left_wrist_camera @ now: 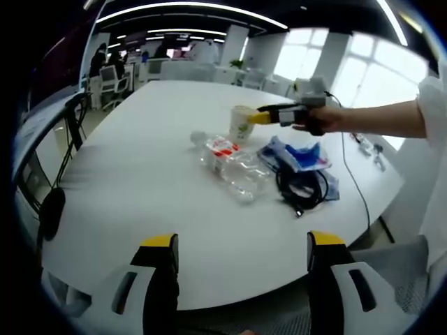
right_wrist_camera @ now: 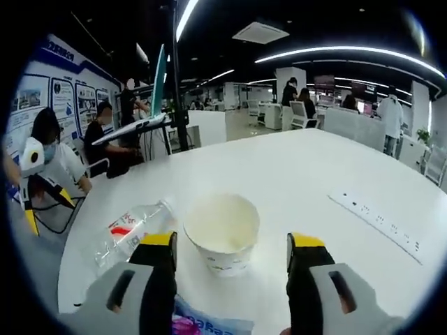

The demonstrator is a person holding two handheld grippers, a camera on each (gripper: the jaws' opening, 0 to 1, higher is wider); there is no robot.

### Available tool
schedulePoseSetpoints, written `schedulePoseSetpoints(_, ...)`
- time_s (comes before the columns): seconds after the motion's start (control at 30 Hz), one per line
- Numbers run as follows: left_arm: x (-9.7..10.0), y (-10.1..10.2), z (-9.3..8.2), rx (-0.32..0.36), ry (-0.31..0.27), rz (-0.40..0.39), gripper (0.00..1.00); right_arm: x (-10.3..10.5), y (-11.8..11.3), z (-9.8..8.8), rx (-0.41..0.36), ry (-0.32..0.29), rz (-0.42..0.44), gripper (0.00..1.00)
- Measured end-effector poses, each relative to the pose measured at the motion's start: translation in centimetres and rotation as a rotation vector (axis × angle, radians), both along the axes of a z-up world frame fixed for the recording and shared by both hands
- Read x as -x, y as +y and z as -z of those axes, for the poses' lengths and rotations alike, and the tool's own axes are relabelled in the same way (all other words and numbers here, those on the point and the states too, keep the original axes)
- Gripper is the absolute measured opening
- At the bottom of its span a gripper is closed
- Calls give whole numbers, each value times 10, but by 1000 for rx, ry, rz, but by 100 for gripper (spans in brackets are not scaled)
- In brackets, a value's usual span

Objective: Arrange the tabletop items into an orderly group along one side of the table until the central work area is clear of visible clutter.

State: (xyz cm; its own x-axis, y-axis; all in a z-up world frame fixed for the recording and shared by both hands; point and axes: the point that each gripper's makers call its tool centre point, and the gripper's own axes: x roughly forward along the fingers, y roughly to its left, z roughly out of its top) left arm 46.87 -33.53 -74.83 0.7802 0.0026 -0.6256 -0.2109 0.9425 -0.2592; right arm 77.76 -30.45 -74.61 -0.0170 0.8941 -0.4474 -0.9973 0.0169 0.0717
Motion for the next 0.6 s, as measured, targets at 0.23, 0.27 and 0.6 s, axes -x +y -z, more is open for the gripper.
schedulePoseSetpoints(0.23,0,1,-2,1,-12,1,74,3,-1,-6,18,40,17,65)
schedulePoseSetpoints(0.27,0,1,-2,0,-13,1,75,4,-3,-7,30,54,24,66)
schedulePoseSetpoints(0.6,-2,2,-8,2,-43,-14,81,20,-17,-18,66,129,64,65)
